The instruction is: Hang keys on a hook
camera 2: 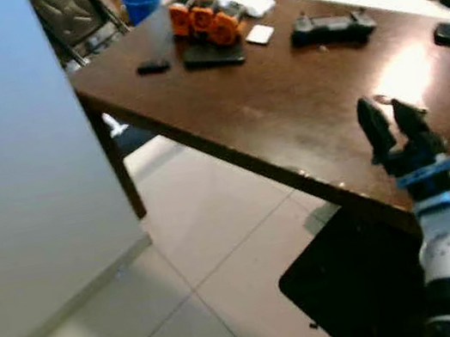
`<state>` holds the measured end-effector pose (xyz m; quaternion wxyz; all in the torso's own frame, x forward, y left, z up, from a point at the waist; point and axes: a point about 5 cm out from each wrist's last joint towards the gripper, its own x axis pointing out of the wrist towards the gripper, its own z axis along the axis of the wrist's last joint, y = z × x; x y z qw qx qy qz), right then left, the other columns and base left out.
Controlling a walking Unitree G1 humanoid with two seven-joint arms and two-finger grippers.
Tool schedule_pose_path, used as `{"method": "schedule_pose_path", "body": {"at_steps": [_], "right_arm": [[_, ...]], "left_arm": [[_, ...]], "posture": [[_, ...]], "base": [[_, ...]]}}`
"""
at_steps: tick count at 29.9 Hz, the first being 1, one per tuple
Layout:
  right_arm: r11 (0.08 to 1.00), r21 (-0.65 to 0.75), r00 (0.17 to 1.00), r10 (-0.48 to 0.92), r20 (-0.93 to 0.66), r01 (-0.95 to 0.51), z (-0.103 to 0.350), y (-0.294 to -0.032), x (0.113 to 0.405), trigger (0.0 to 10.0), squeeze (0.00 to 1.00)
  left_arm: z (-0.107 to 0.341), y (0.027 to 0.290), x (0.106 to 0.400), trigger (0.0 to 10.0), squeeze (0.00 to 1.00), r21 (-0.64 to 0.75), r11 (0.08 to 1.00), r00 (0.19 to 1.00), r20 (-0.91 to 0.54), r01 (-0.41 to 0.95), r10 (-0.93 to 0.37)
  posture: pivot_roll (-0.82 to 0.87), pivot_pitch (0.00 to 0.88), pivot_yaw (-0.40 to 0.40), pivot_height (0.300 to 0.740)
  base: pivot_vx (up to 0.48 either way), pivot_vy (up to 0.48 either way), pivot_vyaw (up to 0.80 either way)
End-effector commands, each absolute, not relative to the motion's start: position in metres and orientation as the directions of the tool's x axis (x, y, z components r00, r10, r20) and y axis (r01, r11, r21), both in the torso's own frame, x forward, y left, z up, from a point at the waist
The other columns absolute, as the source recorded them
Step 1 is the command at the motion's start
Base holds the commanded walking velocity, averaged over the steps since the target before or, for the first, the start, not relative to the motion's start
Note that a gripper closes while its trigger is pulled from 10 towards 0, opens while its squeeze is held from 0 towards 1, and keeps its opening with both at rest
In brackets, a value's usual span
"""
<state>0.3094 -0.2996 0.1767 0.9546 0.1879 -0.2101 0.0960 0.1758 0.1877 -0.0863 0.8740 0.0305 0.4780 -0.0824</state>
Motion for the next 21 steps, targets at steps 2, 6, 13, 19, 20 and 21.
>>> {"method": "schedule_pose_path", "body": {"at_steps": [2, 6, 13, 19, 20, 21], "right_arm": [[0.929, 0.3, 0.906, 0.078, 0.416, -0.217, 0.179, -0.296, 0.312, 10.0, 0.0], [0.932, 0.298, 0.913, 0.073, 0.402, -0.206, 0.18, -0.292, 0.313, 10.0, 0.0], [0.941, 0.297, 0.918, 0.032, 0.396, -0.161, 0.184, -0.291, 0.319, 10.0, 0.0], [0.935, 0.341, 0.922, -0.045, 0.385, -0.097, 0.184, -0.298, 0.323, 10.0, 0.0], [0.935, 0.341, 0.922, -0.045, 0.385, -0.097, 0.184, -0.298, 0.323, 10.0, 0.0], [0.933, 0.349, 0.921, -0.055, 0.386, -0.091, 0.184, -0.299, 0.323, 10.0, 0.0]], "left_arm": [[-0.089, 0.184, 0.17, 10.0, 0.0, -0.043, 0.984, 0.513, -0.849, 0.172, -0.126], [-0.089, 0.184, 0.17, 10.0, 0.0, -0.05, 0.982, 0.51, -0.849, 0.184, -0.139], [-0.089, 0.185, 0.169, 10.0, 0.0, -0.057, 0.977, 0.501, -0.851, 0.204, -0.155], [-0.09, 0.185, 0.168, 10.0, 0.0, -0.058, 0.976, 0.499, -0.852, 0.208, -0.157], [-0.09, 0.185, 0.168, 10.0, 0.0, -0.058, 0.976, 0.499, -0.852, 0.208, -0.157], [-0.09, 0.186, 0.168, 10.0, 0.0, -0.057, 0.976, 0.498, -0.853, 0.21, -0.157]], "posture": [[-0.12, 0.07, 0.081, 0.74], [-0.12, 0.066, 0.079, 0.74], [-0.11, 0.061, 0.077, 0.74], [-0.1, 0.059, 0.077, 0.74], [-0.1, 0.059, 0.077, 0.74], [-0.11, 0.054, 0.076, 0.74]], "base": [[0.0, 0.0, -0.8], [0.0, 0.0, -0.6], [0.258, 0.0, 0.0], [0.382, 0.0, -0.67], [0.382, 0.0, -0.8], [0.375, 0.0, -0.8]]}}
